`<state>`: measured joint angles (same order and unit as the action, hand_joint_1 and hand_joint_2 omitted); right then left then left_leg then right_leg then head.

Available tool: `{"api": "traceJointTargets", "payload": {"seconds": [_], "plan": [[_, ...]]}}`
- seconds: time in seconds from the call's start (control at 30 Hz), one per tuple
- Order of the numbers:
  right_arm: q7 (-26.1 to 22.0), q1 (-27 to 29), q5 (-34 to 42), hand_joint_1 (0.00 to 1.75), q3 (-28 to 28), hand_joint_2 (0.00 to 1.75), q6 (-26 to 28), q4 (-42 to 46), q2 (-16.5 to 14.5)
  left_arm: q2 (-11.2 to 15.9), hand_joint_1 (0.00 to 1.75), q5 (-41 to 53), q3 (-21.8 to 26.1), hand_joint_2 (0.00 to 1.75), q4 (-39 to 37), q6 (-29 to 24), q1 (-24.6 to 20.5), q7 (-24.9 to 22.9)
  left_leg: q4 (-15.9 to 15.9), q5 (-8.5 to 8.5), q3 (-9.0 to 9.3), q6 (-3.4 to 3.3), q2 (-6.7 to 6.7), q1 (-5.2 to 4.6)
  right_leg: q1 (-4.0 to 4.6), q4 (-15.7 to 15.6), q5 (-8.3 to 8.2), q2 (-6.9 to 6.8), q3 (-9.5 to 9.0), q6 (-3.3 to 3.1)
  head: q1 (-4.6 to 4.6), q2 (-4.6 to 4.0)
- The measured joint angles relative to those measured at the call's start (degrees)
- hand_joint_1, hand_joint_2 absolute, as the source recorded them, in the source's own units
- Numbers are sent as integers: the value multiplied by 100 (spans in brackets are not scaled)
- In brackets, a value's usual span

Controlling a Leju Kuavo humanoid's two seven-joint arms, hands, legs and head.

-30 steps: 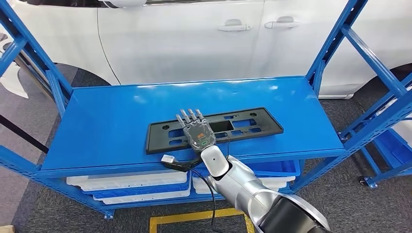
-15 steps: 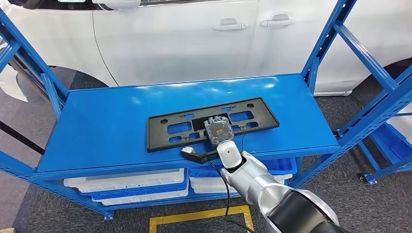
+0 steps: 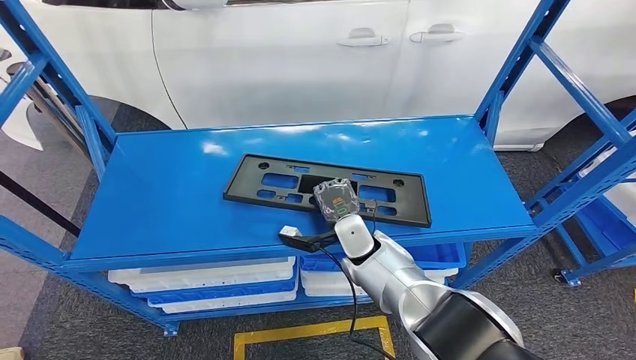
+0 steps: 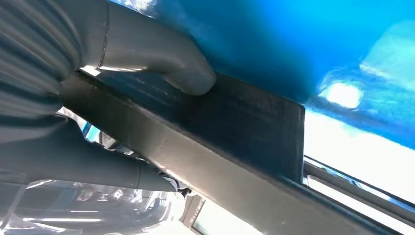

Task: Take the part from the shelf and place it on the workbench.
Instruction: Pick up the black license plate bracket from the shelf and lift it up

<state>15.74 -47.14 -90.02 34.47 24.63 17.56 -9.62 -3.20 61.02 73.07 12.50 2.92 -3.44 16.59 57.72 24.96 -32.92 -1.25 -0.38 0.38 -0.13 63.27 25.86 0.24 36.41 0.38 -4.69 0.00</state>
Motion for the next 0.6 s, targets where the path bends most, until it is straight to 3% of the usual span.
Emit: {"api": "traceJointTargets", "payload": {"seconds": [0.07,0.2,0.3,0.33,0.37,0.4,0.43,0.5,0.57,0.6], "plan": [[-23,-18,-2,175,-18,175,9,1,-1,-7,0,0,-1,175,0,1,-1,37,9,7,-17,49,-2,-16,35,-462,-118,-12,-205,-61,0,0],[-174,-27,50,175,-85,175,143,5,-14,-1,0,4,1,175,1,-91,-1,33,115,103,-63,167,4,-8,-1,-593,-142,-23,-251,-143,-1,0],[-423,-23,217,175,-248,175,302,10,-69,3,0,15,1,175,1,-123,-6,0,1075,615,-505,241,7,26,-15,-623,-154,-34,-260,-190,-2,0],[-469,-18,247,175,-296,175,328,10,-83,3,0,18,1,175,1,-126,-6,-5,1433,743,-679,262,7,37,-12,-620,-152,-34,-258,-193,-1,0],[-496,-13,260,175,-330,175,337,10,-93,4,0,18,2,175,1,-127,-5,-6,1621,765,-777,279,7,44,-11,-615,-148,-34,-258,-193,-1,0],[-510,-9,266,175,-360,175,340,10,-101,6,0,18,2,175,1,-128,-5,-7,1601,677,-777,291,8,53,-14,-608,-142,-33,-260,-189,-1,0],[-519,-6,268,175,-385,175,340,11,-106,10,0,18,2,175,1,-129,-5,-7,1348,492,-667,298,9,63,-17,-596,-133,-32,-264,-180,-2,0],[-591,-10,323,175,-436,175,393,22,-120,14,0,20,2,175,1,-130,-11,-10,545,117,-298,290,15,76,-11,-555,-100,-26,-260,-138,-2,0],[-1060,-8,707,175,-549,175,644,76,-140,15,0,23,2,175,1,-113,-18,-4,95,-4,-104,236,14,64,9,-515,-84,-18,-227,-82,-1,0],[-1561,8,1122,175,-656,175,799,151,-158,15,0,24,2,175,1,-94,-17,10,71,19,-101,203,10,50,18,-509,-88,-14,-211,-56,-1,0]]}}
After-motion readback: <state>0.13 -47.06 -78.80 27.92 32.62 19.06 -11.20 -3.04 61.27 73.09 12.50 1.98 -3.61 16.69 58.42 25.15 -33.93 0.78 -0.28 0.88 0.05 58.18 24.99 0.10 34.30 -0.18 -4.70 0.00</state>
